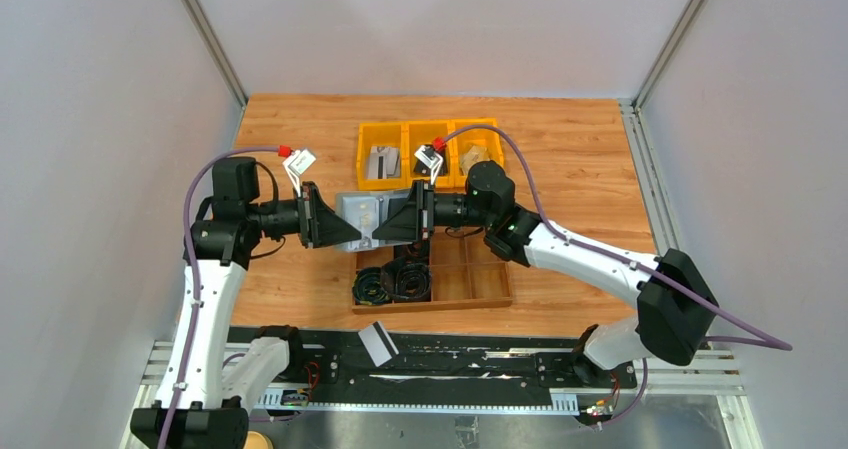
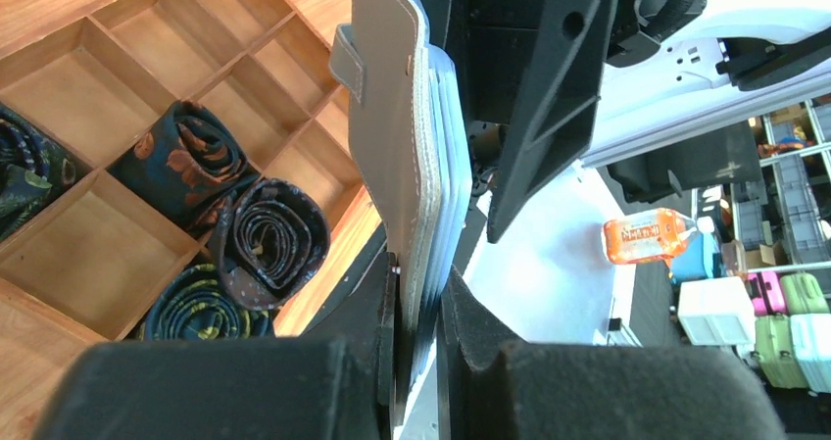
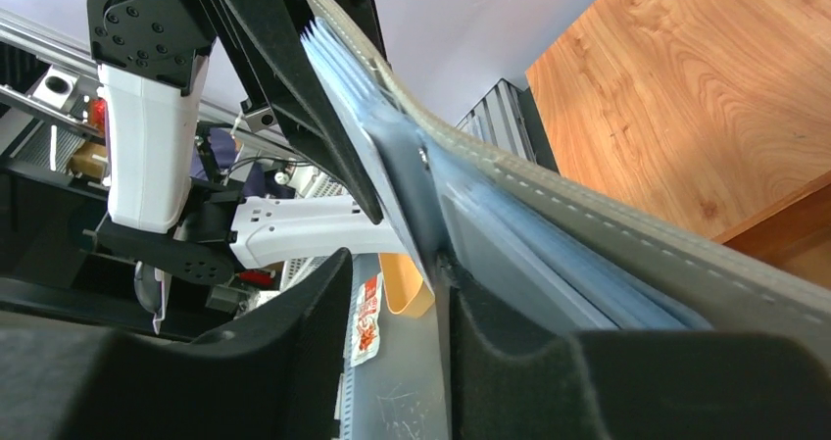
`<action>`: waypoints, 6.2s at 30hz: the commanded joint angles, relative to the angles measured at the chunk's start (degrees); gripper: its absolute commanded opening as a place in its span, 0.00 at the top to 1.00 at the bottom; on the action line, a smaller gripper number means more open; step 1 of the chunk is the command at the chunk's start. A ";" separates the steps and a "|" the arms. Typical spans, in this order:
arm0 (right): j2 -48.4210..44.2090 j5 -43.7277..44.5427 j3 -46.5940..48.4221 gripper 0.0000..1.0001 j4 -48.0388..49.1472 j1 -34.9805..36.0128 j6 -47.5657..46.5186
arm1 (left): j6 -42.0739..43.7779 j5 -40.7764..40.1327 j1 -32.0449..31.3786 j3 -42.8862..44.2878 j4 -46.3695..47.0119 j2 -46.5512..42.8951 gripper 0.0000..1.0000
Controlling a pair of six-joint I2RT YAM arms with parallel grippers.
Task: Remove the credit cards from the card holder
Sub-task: Remove the credit card from the card holder, then place the credit card in the storage box, then place the card holder at the center of the board.
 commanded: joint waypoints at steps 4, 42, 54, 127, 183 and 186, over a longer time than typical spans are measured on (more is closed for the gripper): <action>2.16 -2.25 1.40 0.75 11.69 -0.26 5.75 | 0.06 8.33 -0.41 -1.95 -0.35 -1.23 0.96; -4.37 -0.14 -10.60 1.00 17.00 -0.01 5.13 | -0.75 17.54 -0.35 0.78 -0.97 1.84 0.80; -1.52 2.40 -5.10 0.64 19.65 -0.35 7.84 | -0.66 16.22 -0.40 1.27 -0.89 0.07 0.93; 32.48 1.40 32.49 1.00 -18.75 -24.10 -13.54 | 20.69 -13.75 -0.14 1.82 -11.00 5.23 0.87; -7.88 33.61 0.49 0.14 -31.89 -20.56 -31.10 | 59.37 -63.80 -4.19 -20.84 15.69 11.91 0.09; -16.49 43.54 -6.86 0.12 -35.93 -22.96 -30.78 | 57.63 -55.57 -4.19 -17.47 6.95 7.90 0.06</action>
